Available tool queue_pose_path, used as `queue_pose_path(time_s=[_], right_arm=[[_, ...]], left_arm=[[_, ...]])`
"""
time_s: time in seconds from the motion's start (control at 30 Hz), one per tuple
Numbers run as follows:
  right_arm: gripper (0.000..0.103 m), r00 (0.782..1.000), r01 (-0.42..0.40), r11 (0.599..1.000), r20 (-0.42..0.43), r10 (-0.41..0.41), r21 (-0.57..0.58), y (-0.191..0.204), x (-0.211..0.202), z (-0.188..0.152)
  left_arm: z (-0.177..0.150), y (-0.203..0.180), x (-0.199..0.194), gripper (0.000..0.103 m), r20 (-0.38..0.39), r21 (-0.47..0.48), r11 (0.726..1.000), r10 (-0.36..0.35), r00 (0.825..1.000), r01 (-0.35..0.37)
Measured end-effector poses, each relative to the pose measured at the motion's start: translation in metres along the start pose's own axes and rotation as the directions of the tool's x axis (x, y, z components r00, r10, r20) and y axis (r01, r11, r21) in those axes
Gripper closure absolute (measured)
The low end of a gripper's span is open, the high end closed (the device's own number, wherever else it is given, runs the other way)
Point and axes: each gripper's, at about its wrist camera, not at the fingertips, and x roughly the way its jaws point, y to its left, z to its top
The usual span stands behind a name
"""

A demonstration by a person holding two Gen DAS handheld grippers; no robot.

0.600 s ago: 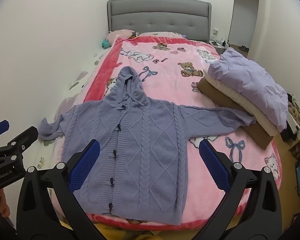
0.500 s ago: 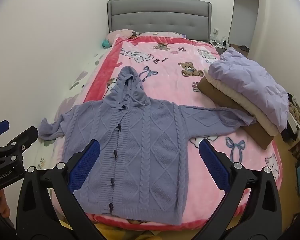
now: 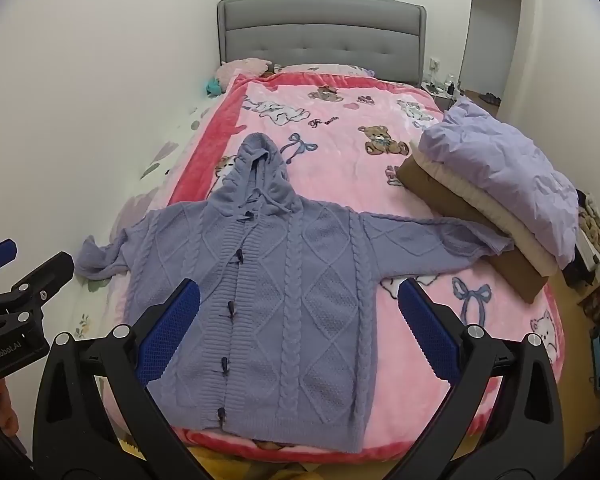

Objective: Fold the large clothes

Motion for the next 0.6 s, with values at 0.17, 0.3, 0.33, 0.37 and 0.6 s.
queue_pose_path(time_s=[0.17,0.3,0.33,0.37,0.6], right_arm=[[0.008,1.0,0.002,1.0,0.001,-0.002,0.0,0.0,0.001,0.0],[0.008,1.0,0.0,1.0,0.001,0.0,-0.002,0.001,0.0,0.001],[0.008,1.0,0.001,1.0,0.001,-0.001,-0.002,0.001,0.001,0.0],[0.008,1.0,0.002,1.0,0.001,-0.002,-0.002,0.001,0.001,0.0],[0.008,1.0,-0.002,1.0,0.006,0.003,-0.007,0.0,-0.005,0.005]], left_arm=[[0.002,0.003,-0.003,0.005,0.004,-0.006,1.0,0.001,1.0,-0.001],[0.003,0.006,-0.003,0.005,0.002,-0.008,1.0,0.003,1.0,-0.003],[0.002,0.007,-0.004,0.005,0.002,-0.01,1.0,0.004,1.0,-0.004],[0.002,0.009,-0.004,0.005,0.002,-0.013,1.0,0.005,1.0,-0.005],[0.001,0.013,-0.005,0.005,0.008,-0.021,1.0,0.007,1.0,-0.007]])
